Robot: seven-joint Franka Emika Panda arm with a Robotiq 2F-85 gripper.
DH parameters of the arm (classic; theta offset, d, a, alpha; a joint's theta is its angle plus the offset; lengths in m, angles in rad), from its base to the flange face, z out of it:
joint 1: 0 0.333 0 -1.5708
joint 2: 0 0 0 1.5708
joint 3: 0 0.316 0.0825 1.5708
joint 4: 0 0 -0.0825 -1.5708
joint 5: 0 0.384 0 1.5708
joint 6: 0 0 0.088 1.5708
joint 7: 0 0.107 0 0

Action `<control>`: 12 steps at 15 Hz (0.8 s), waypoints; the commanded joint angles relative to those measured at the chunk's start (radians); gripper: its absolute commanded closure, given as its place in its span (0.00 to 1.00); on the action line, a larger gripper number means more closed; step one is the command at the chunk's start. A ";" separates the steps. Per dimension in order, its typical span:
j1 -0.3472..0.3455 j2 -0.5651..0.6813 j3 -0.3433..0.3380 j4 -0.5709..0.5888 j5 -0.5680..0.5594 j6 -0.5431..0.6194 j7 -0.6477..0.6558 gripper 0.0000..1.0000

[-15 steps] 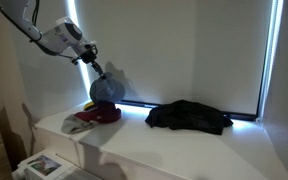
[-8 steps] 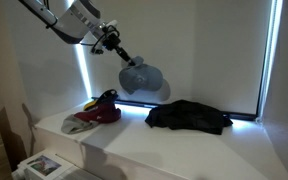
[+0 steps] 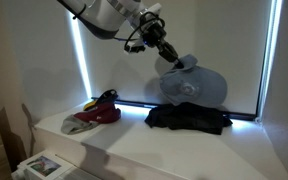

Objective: Move the grey cap from to the right end of the windowsill

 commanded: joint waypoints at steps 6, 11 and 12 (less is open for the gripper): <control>-0.206 0.239 0.014 0.030 0.484 0.323 -0.162 0.57; -0.107 0.313 0.017 0.039 0.618 0.400 -0.227 0.22; -0.092 0.310 0.031 0.045 0.631 0.392 -0.255 0.14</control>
